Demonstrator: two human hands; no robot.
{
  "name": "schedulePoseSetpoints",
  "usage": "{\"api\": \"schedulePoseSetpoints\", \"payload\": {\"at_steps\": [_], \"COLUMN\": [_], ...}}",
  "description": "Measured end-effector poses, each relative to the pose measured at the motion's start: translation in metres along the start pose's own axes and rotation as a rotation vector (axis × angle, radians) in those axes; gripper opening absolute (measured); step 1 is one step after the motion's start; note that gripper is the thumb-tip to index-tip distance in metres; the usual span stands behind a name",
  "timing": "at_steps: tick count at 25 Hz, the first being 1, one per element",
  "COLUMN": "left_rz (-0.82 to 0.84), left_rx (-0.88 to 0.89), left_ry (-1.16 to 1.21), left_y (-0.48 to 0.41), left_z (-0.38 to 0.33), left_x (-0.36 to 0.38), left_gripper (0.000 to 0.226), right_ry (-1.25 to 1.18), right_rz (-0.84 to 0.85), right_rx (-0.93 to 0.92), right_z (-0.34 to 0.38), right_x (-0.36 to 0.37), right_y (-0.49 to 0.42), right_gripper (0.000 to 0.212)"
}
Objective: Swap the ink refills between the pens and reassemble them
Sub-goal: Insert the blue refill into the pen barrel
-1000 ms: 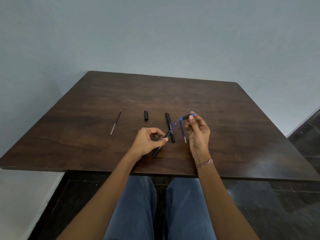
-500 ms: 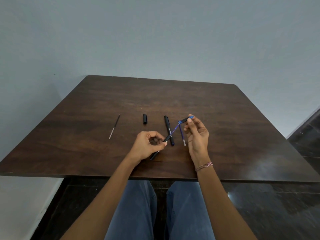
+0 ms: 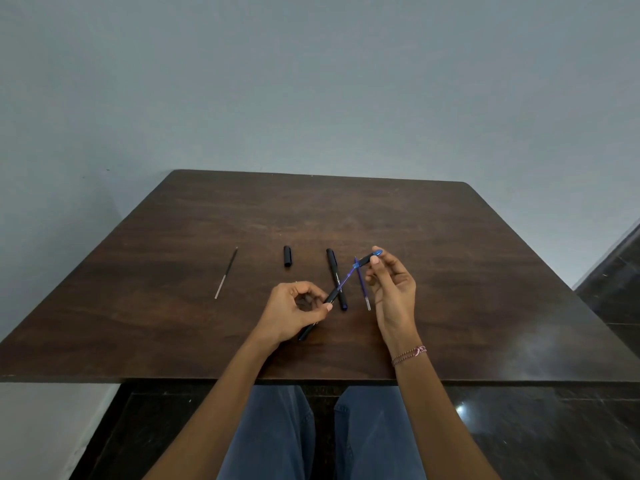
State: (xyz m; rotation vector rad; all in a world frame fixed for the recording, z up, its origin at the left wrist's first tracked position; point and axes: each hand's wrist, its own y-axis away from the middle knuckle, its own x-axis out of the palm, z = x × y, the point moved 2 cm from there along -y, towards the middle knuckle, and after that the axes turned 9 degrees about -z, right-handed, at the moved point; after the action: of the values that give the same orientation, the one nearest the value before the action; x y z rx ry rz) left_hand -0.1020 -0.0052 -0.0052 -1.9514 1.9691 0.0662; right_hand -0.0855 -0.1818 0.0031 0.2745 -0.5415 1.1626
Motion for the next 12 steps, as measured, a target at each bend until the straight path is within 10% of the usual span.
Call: {"api": "schedulePoseSetpoints", "payload": {"at_steps": [12], "left_rz": [-0.005], "left_rx": [-0.006], "left_ry": [0.012], "left_y": [-0.0015], "left_z": [0.0022], "left_x": [0.0004], "left_gripper": [0.012], "right_ry": [0.024], "right_rz": [0.038], "right_rx": [0.041], "right_z": [-0.0013], "right_x": [0.0021], "right_y": [0.0010], "right_gripper": [0.016]}}
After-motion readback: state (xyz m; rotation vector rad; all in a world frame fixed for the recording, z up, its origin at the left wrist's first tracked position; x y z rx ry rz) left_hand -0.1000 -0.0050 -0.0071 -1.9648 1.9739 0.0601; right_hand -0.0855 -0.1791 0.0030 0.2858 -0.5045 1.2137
